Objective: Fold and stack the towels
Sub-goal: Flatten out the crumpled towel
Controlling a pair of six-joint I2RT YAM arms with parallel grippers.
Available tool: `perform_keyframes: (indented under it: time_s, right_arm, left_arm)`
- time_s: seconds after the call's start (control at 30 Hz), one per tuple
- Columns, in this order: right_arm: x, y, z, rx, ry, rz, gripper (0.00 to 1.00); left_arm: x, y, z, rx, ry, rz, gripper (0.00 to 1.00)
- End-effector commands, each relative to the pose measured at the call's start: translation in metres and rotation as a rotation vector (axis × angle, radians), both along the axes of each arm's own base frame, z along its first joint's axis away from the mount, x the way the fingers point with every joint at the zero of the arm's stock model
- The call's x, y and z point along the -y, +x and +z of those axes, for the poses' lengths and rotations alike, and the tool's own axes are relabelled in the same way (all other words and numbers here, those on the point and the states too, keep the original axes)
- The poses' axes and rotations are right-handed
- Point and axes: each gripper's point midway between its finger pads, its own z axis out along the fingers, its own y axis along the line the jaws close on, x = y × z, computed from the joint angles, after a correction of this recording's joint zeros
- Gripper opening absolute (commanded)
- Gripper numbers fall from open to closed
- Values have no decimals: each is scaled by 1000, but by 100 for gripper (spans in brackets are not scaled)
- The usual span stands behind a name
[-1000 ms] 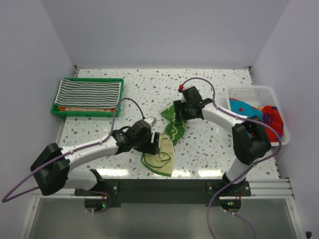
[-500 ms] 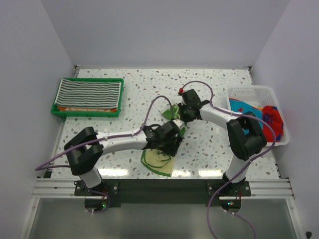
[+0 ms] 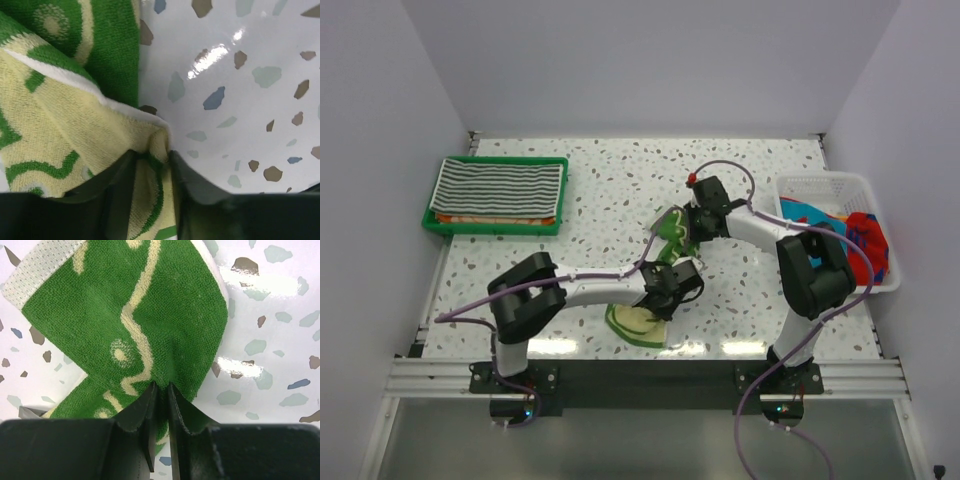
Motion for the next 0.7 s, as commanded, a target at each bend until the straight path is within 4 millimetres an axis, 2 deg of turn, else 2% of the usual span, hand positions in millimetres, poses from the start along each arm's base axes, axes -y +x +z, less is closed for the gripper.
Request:
perform_keyframes:
  time_s: [0.0, 0.03, 0.07, 0.13, 0.23, 0.27, 0.3, 0.33, 0.37, 0.4, 0.43, 0.47, 0.5, 0.53, 0.6, 0.63, 0.67]
  right_arm:
    - [0, 10, 2, 24, 23, -20, 16]
    - [2, 11, 3, 26, 23, -25, 16]
    - [4, 12, 4, 30, 24, -28, 16]
    - [11, 17, 10, 41, 24, -42, 16]
    - [28, 30, 27, 79, -19, -55, 15]
    - [34, 31, 30, 75, -35, -56, 15]
    - [35, 40, 41, 98, -38, -55, 16]
    - [37, 45, 45, 107, -54, -39, 16]
    - [42, 46, 41, 83, -81, -39, 16]
    - [43, 54, 51, 98, -100, -33, 16]
    - [42, 62, 55, 115, -108, -31, 16]
    - [46, 64, 47, 88, -140, -35, 17]
    - [44, 76, 58, 114, -139, -40, 17]
    - [43, 80, 59, 112, -142, -38, 20]
    - [37, 90, 64, 110, -139, -30, 28]
    - [37, 93, 67, 111, -133, -39, 40]
    - [34, 95, 71, 118, -120, -39, 47]
  left_arm:
    - [-11, -1, -16, -13, 89, 7, 28]
    - [-11, -1, -17, -15, 89, 5, 19]
    - [-10, -1, -13, -8, 79, 6, 0]
    - [-7, 1, -5, 4, 55, 4, 0]
    - [7, 11, 34, 26, -67, 10, 0]
    - [18, 12, 61, 26, -171, 4, 0]
    - [20, 16, 76, 24, -226, 9, 0]
    - [16, 28, 90, 25, -280, 39, 0]
    - [17, 29, 117, 19, -387, 41, 0]
    - [2, 41, 120, -6, -427, 83, 0]
    - [-4, 55, 139, 31, -481, 117, 0]
    - [-16, 58, 154, 40, -539, 139, 0]
    - [-29, 67, 157, 54, -554, 174, 0]
    - [-52, 87, 158, 78, -562, 250, 0]
    - [-77, 93, 144, 68, -552, 305, 0]
    - [-91, 102, 136, 57, -544, 345, 0]
    - [-97, 98, 119, 20, -527, 351, 0]
